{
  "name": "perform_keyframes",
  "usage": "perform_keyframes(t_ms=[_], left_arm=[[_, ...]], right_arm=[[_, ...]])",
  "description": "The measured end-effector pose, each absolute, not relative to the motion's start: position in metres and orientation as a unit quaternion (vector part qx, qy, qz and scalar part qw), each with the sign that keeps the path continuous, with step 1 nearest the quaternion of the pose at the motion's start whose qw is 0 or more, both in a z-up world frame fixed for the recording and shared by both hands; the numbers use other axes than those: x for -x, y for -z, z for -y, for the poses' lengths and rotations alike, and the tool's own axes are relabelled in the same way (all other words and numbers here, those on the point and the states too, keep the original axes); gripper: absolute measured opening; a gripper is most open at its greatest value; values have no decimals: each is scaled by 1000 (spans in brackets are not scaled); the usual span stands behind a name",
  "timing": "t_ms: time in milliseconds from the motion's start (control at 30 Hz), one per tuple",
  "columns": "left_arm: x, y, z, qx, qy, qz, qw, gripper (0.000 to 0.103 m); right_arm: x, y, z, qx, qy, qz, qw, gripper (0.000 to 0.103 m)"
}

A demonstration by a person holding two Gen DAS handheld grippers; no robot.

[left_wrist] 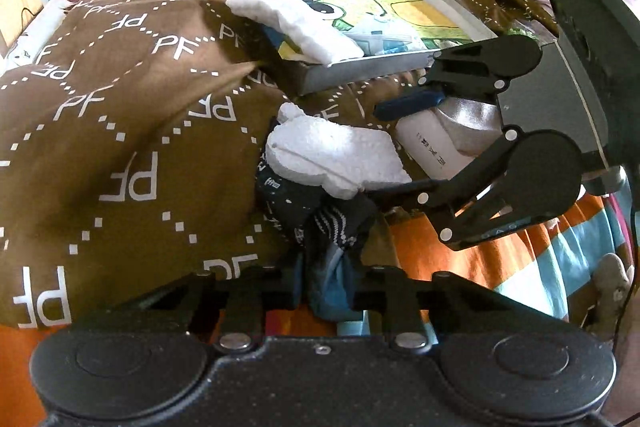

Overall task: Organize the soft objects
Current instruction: 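Grasp the dark navy-and-blue sock with the left tool while the right tool holds the towel piece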

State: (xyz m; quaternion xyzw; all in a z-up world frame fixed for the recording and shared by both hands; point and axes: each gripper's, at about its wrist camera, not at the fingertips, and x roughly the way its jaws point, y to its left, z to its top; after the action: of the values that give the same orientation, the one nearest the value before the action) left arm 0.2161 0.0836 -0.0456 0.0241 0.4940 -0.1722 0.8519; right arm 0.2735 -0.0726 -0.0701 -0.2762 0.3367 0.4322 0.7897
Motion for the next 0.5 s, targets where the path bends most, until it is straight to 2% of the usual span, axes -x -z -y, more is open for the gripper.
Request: perform_keyframes(t_ms=[67, 500], left_arm=[[-216, 45, -86, -22, 167, -495, 853, 10], [-213, 34, -90, -24, 136, -468, 873, 6]], right_arm=[[-273, 72, 72, 272, -433, -340, 789, 60], [-260, 71, 71, 276, -407, -322, 809, 58]])
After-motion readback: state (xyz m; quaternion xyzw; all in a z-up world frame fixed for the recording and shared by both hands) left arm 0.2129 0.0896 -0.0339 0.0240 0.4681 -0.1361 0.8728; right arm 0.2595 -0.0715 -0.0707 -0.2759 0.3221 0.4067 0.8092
